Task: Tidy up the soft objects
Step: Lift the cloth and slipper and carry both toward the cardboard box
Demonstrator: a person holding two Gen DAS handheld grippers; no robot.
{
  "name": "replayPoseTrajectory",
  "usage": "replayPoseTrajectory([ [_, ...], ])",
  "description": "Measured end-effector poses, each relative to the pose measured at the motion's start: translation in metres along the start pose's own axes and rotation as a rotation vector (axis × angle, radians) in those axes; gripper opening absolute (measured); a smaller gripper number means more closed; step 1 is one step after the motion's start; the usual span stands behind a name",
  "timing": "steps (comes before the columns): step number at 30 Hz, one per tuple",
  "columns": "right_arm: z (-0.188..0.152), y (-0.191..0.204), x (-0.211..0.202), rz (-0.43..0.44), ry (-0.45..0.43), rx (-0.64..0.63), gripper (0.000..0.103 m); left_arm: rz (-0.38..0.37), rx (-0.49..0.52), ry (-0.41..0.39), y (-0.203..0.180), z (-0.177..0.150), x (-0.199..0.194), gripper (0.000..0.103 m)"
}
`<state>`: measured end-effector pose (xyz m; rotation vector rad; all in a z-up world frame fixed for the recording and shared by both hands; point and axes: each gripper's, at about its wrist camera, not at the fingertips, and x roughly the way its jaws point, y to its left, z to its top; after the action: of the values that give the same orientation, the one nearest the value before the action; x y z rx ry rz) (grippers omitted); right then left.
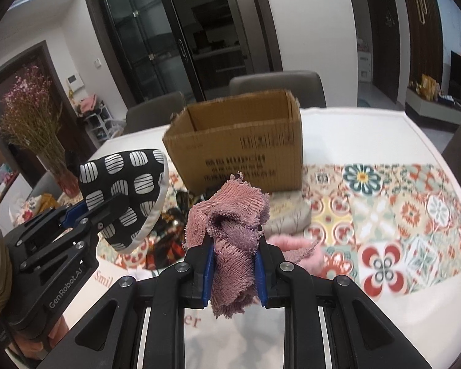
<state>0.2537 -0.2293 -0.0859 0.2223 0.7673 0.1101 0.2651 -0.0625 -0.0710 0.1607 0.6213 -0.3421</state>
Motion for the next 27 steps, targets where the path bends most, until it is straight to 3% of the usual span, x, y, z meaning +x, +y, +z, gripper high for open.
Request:
replayPoseTrajectory([
  [27,0.088,0.007,-0.005,0.019,-0.208,-0.055,0.023,0.061,-0.036,-0.162,0.014,0.074,-0.005,0.02],
])
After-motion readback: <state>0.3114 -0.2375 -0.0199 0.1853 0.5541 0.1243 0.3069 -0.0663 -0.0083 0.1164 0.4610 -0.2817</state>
